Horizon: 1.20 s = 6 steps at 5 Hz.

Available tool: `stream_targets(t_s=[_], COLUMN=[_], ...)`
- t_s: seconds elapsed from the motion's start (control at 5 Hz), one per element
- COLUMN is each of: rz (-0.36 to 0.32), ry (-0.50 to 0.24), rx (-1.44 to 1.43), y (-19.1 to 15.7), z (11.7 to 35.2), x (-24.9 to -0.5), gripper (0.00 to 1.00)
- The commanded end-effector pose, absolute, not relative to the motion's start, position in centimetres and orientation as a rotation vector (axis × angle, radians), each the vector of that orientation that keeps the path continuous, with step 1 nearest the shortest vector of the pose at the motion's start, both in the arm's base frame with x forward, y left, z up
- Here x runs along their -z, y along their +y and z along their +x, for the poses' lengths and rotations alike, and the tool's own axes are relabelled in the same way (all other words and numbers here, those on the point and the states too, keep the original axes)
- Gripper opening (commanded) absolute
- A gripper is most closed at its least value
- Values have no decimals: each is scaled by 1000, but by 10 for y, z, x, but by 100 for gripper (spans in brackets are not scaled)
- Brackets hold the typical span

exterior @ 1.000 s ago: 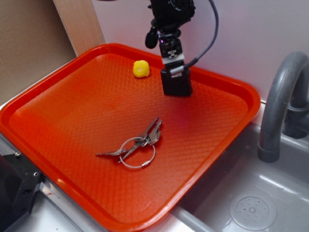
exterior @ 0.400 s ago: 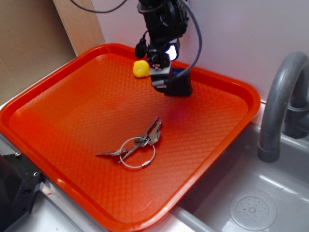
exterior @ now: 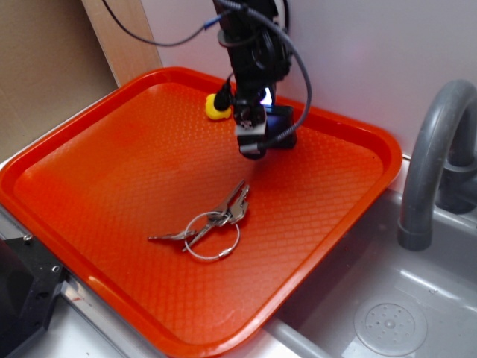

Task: Grab the black box.

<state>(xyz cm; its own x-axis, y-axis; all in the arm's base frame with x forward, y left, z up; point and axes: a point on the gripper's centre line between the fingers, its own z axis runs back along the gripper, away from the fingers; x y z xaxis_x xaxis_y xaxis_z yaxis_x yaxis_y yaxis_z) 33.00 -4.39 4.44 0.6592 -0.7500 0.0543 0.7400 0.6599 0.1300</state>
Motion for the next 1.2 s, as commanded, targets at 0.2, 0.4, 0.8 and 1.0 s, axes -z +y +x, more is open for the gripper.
stream_targets(t_s=[0.2,0.4,0.8,1.0], rz=[-30,131,187,81], ry=[-121,-129,-114,-86], rx=[649,403,-19,-43], y=[-66,-34,8,26], z=[305,290,244,228], x=[-85,-122,-206,-231], gripper=[0,0,0,0])
